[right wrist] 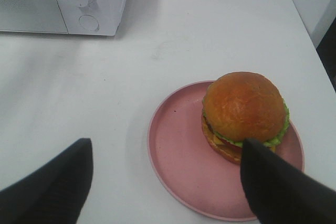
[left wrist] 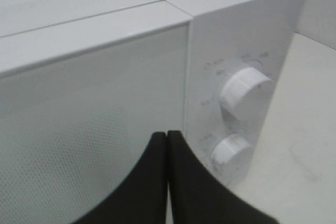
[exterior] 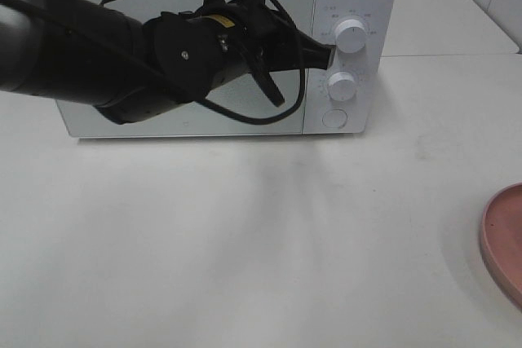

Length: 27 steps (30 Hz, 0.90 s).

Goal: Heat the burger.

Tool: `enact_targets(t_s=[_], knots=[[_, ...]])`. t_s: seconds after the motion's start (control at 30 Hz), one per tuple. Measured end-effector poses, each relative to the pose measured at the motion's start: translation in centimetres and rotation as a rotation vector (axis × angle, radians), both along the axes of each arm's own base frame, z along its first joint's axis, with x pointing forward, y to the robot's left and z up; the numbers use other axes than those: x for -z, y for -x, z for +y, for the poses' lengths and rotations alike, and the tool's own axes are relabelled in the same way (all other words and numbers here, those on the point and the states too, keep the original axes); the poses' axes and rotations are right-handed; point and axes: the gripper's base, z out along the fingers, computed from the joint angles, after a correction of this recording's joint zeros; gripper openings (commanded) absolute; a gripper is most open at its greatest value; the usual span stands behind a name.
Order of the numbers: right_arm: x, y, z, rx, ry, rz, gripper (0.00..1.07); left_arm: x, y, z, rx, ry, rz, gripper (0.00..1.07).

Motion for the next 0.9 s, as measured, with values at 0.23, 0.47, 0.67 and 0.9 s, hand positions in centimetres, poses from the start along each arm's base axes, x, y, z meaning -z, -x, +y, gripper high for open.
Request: enact_targets(t_s=[0.23,0.47,0.67,0.9], knots=[[0.0,0.0,0.0,0.0,0.0,0.0,0.75,0.5,2.7,2.2,0.015,-0.042,0.041,0.0],[0.0,0.0,0.0,0.0,0.0,0.0,0.75,0.8,6.6,7.1,0.034,-0.087,0.162,0.0],[0.0,0.0,0.0,0.0,0.0,0.0,0.75,0.9,7.7,13.4,-0.041,-0.077,0.313,0.0],[0.0,0.0,0.0,0.0,0.0,0.0,0.75,0.3,7.6,18.6,-0.093,-0.021,0.501,0.0]])
